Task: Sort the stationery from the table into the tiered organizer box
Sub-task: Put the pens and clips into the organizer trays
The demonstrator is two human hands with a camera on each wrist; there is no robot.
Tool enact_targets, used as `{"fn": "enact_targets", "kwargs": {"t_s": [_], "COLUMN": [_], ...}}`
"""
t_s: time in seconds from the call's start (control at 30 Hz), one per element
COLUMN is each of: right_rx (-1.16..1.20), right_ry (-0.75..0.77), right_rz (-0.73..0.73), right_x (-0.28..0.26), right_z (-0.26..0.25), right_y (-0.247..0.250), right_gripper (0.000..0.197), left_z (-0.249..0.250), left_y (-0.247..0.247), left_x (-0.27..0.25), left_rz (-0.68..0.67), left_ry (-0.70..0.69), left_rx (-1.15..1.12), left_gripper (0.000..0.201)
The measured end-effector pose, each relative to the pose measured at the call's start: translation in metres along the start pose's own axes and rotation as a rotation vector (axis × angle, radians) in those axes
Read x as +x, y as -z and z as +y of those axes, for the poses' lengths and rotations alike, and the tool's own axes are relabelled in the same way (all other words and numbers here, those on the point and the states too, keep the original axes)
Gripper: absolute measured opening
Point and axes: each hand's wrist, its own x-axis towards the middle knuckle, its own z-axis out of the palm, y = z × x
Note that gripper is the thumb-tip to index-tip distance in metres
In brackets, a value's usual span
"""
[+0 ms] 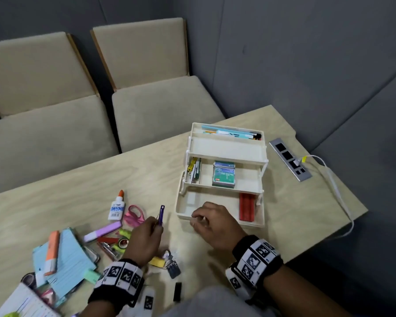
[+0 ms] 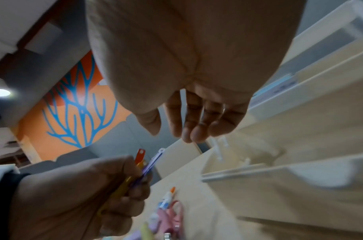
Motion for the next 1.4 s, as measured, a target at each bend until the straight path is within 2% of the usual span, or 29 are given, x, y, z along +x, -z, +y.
{"fn": "enact_targets", "kwargs": {"t_s": [0.1,0.17,0.27,0.43,0.57,0.67,0.73,0.83,0.9,1.0,1.03,1.17,1.27,1.4], "right_rx": [0.093,0.187,0.2,0.194,0.15,0.123,0.139,0.032,0.0,0.015,0.028,0.112,0.306,0.421], "right_ry": [0.008,0.038,0.118,0.146,0.133,0.148,0.106,0.098,0.105,0.039,0.018,-0.034,-0.107,-0.187], "right_rz": [-0.079,-0.115,-0.138,-0.126,-0.191,-0.165,-0.199,-0.327,-0.367,-0.386,-0.403,-0.409,-0.367,-0.326], "right_x": [0.005,0.01,0.013,0.009,0.002,-0.001,-0.002,-0.002,-0.004,-0.005,-0.006,-0.007,-0.007,-0.005], "right_z": [-0.032,-0.054,-0.082,-0.11,-0.122,-0.128,-0.129,-0.129,-0.126,-0.12,-0.119,-0.115,-0.106,-0.087], "right_y": [-0.022,-0.039,-0.059,-0.093,-0.111,-0.122,-0.126,-0.125,-0.122,-0.116,-0.113,-0.098,-0.082,-0.063], "right_gripper": [0.048,0.059,0.046,0.026,0.028,0.033,0.043,0.044,0.037,0.023,0.019,0.021,0.027,0.016], "left_z": [0.02,0.022,0.008,-0.022,-0.037,-0.046,-0.05,-0.049,-0.046,-0.043,-0.041,-0.013,0.011,0.027], "left_y": [0.009,0.017,0.03,0.045,0.056,0.061,0.063,0.063,0.062,0.062,0.063,0.066,0.066,0.056], "left_x": [-0.026,-0.04,-0.058,-0.085,-0.095,-0.098,-0.099,-0.103,-0.103,-0.097,-0.094,-0.082,-0.07,-0.045], "left_rz": [-0.057,-0.131,-0.235,-0.331,-0.371,-0.39,-0.416,-0.413,-0.401,-0.384,-0.385,-0.45,-0.501,-0.526], "left_ry": [0.266,0.411,0.528,0.573,0.57,0.579,0.557,0.499,0.452,0.366,0.333,0.207,0.143,0.112], "left_rx": [-0.699,-1.028,-1.239,-1.386,-1.377,-1.332,-1.241,-0.969,-0.793,-0.676,-0.631,-0.453,-0.371,-0.221], "left_gripper": [0.01,0.01,0.015,0.027,0.034,0.021,0.016,0.034,0.056,0.093,0.1,0.103,0.098,0.106]}}
